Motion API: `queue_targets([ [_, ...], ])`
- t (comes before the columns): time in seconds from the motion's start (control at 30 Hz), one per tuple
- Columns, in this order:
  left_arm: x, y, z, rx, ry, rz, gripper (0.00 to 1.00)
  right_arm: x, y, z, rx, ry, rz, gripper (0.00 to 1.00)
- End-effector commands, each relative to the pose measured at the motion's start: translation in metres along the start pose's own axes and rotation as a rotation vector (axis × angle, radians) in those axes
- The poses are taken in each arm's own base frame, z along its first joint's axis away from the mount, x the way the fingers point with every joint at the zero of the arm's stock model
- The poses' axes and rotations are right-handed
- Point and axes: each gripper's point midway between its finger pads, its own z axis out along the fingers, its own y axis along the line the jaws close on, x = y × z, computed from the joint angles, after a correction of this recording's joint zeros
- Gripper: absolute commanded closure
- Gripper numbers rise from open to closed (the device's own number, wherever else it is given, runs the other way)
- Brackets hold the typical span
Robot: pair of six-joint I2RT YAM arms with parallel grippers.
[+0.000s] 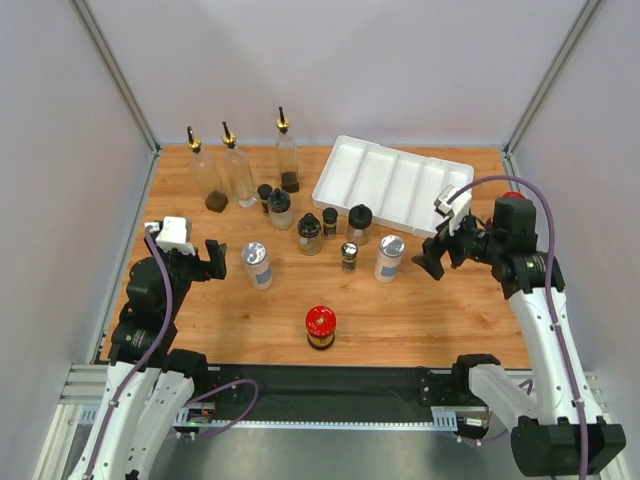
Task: Organize the condiment bottles
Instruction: Pick up the bottle from the center of the board.
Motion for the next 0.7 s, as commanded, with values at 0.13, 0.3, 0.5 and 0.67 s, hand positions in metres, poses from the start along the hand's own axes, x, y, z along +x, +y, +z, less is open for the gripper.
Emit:
queue_targets([
  [0.13,-0.002,-0.005,-0.001,0.028,0.0,0.005,0.0,-0.008,0.04,0.026,-0.3,-0.009,-0.141,0.0],
  [0.3,-0.003,-0.007,0.0,0.035,-0.003,0.005,0.0,-0.006,0.023,0.062,-0.226,0.069,-0.092,0.0],
  [0.5,-0.003,-0.009,-0.001,0.044,-0.002,0.008,0.0,0.005,0.015,0.087,-0.173,0.143,-0.081,0.0],
  [0.67,-0.003,-0.009,-0.001,0.047,-0.002,0.01,0.0,0.019,0.005,0.104,-0.108,0.217,-0.074,0.0],
])
